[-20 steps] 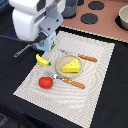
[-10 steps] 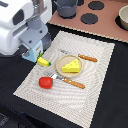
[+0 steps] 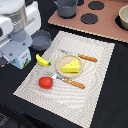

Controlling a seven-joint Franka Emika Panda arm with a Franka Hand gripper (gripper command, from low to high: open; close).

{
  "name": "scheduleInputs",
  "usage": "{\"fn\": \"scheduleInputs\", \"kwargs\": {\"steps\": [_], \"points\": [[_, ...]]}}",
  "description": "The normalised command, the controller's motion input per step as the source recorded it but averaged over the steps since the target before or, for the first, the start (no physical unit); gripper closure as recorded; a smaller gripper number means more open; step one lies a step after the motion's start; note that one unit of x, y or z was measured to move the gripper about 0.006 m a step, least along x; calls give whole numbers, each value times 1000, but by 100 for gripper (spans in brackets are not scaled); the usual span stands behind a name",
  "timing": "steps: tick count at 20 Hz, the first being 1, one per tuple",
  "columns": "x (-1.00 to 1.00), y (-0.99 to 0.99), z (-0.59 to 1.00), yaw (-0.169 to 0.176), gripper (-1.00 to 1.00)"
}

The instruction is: Interact with the objects in diverse but meaningful ways.

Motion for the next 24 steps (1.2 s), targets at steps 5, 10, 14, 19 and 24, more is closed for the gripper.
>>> {"fn": "scheduleInputs", "kwargs": {"steps": [5,10,14,19,24], "points": [[-342,0,-405,-4,100],[-301,2,-486,0,100],[-488,-8,-460,0,100],[-586,-30,-308,0,100],[-469,-9,-286,0,100]]}}
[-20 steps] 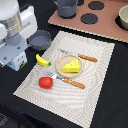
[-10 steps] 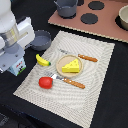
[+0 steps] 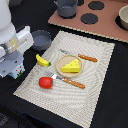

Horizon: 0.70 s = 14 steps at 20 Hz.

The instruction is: Interact with the objects in diverse but meaningful ways.

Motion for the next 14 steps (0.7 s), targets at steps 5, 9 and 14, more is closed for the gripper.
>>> {"fn": "scheduleInputs", "kwargs": {"steps": [5,9,14], "points": [[-311,0,-337,3,100],[-219,0,-282,4,100],[-102,0,-108,12,-100]]}}
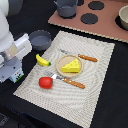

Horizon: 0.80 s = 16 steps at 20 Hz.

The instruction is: Interact with the objects in diverse but meaningful ways.

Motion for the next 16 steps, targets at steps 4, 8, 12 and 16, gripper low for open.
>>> {"fn": "scheduleInputs", "kwargs": {"steps": [4,8,12,16], "points": [[-66,0,-72,14,-100],[-6,0,93,2,-100],[91,-8,832,-21,-100],[365,-9,1000,-15,-100]]}}
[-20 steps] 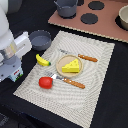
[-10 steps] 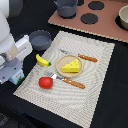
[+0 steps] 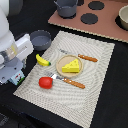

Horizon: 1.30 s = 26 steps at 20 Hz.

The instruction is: Interact with the objects in diverse but meaningful ways.

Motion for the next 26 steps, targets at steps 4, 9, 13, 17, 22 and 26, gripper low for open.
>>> {"fn": "scheduleInputs", "kwargs": {"steps": [4,9,13,17,22,26], "points": [[728,0,668,23,-100],[917,0,425,69,-100],[955,-46,274,56,-100],[974,-109,263,38,-100],[926,-141,198,43,-100],[540,-116,-34,149,-100]]}}
